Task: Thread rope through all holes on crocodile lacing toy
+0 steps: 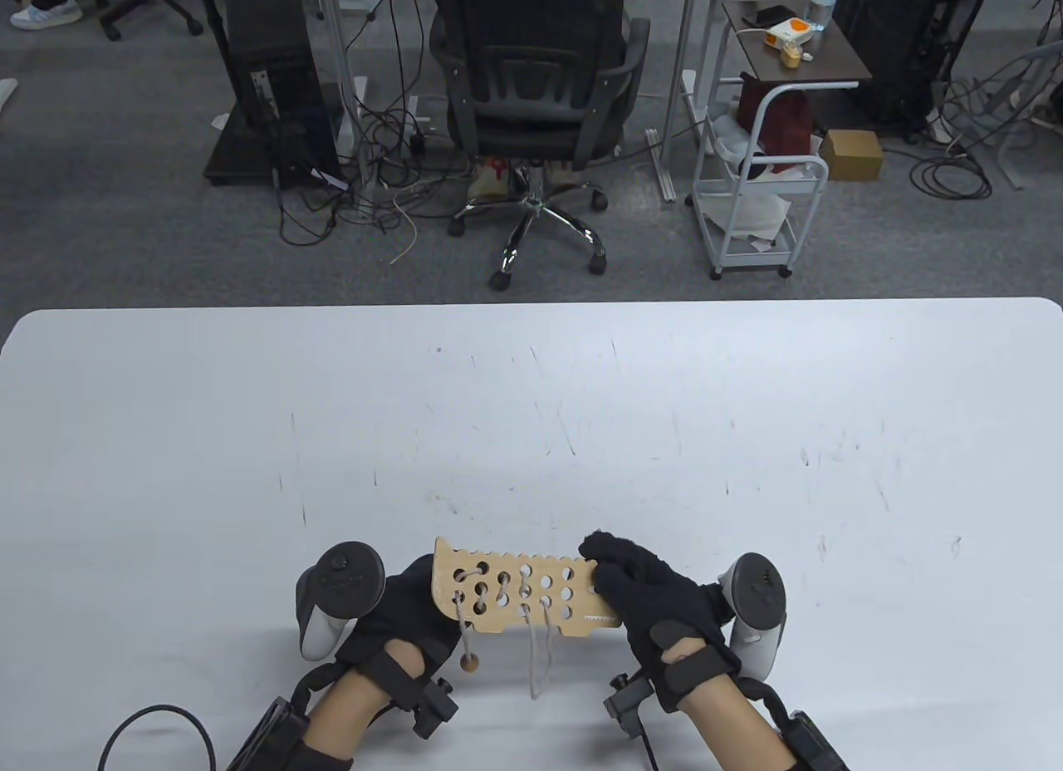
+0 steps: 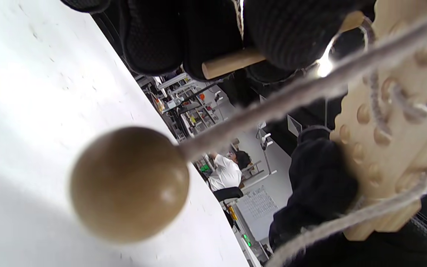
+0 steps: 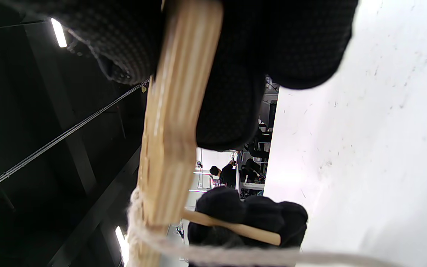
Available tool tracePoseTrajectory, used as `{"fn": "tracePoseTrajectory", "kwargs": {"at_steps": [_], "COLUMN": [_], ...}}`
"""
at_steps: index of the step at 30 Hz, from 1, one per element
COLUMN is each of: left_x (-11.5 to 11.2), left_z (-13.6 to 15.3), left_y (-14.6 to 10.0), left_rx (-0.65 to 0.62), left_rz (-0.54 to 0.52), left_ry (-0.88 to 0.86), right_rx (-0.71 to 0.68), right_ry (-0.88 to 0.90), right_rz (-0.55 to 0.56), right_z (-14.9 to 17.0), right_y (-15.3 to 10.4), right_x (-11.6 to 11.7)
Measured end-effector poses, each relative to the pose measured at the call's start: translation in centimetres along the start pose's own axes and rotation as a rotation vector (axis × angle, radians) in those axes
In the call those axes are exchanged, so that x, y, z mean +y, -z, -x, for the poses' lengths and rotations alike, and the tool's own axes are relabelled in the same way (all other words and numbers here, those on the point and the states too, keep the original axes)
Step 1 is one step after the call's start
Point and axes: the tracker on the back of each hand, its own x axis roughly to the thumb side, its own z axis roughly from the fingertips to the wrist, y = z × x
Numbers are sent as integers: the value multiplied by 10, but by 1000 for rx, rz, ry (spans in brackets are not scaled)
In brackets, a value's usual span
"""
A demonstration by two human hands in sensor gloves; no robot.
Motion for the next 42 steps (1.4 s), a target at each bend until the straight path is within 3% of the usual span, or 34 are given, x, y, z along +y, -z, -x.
{"fn": "tracePoseTrajectory", "kwargs": {"at_steps": [42], "left_x": [77], "left_z": [20], "left_y": [-18], "left_rx": [79], "left_rz": [-391], "left_ry": [-115], "right_rx": [69], "right_ry": [-22], "right_rz": [148], "right_z": [8], "right_y": [12], "right_x": [-39]}}
